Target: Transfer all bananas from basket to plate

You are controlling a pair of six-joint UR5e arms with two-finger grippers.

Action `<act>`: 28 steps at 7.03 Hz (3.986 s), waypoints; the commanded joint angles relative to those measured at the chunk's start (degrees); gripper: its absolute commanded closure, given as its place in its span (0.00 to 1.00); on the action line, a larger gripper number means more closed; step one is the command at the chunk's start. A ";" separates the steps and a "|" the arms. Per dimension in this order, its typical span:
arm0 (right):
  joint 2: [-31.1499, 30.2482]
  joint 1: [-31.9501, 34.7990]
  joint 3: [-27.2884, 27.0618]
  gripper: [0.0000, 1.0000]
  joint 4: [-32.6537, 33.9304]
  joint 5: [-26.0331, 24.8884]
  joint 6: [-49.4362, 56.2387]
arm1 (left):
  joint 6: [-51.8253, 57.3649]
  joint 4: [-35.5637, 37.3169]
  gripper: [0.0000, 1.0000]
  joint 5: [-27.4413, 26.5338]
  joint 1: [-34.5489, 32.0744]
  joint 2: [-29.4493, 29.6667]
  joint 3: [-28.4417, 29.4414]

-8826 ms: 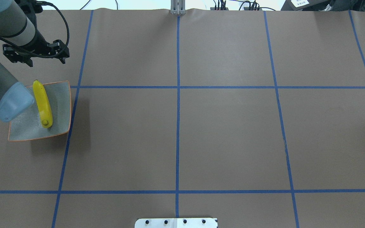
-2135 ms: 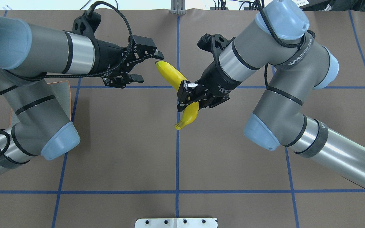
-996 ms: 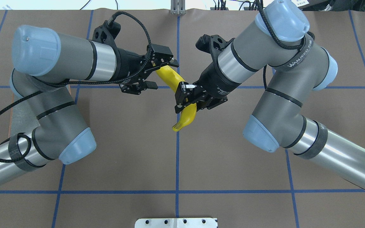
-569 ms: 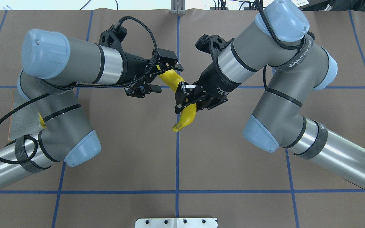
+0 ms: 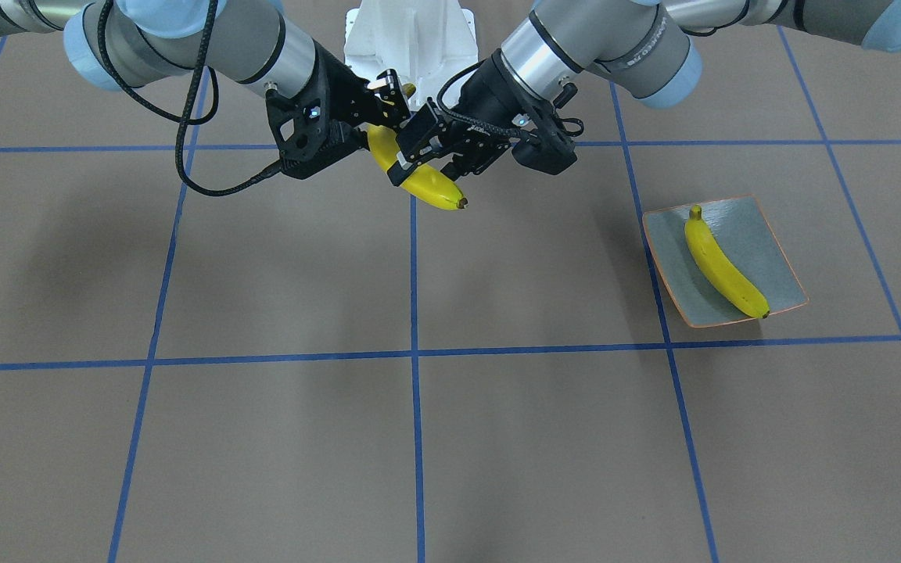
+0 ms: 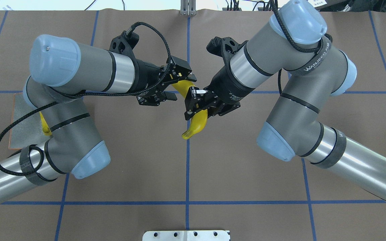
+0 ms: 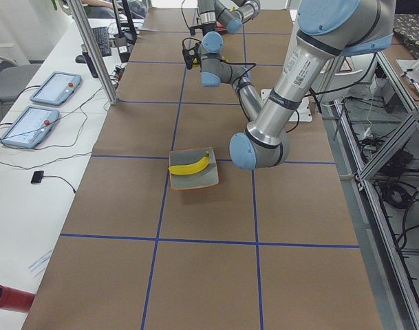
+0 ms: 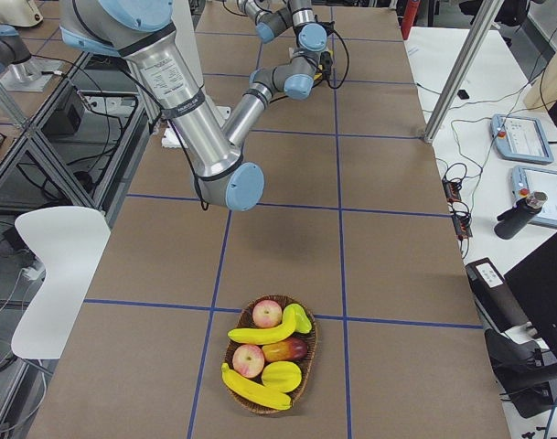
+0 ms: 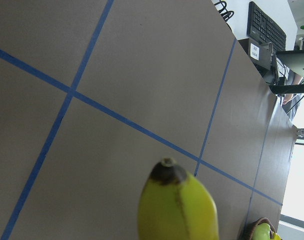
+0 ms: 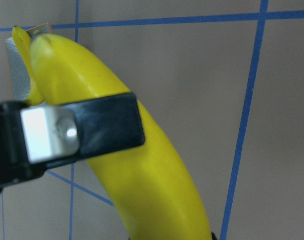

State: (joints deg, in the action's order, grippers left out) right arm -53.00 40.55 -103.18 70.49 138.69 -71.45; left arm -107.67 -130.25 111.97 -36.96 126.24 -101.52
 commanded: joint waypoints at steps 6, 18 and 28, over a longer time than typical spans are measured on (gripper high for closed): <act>-0.52 -0.03 1.05 0.16 -3.77 0.08 0.00 | -1.31 0.35 1.00 0.18 0.04 0.68 -0.08; -10.01 10.24 -3.96 0.00 -10.99 3.95 -6.42 | 6.10 7.37 1.00 15.25 -12.83 -11.06 -0.07; -12.30 11.31 -2.81 0.00 -10.99 2.37 -6.42 | 36.82 32.60 1.00 5.02 -14.37 -20.85 0.96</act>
State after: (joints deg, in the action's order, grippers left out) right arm -65.21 51.85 -105.99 59.50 141.09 -77.84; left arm -71.77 -97.77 117.90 -51.52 105.57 -101.76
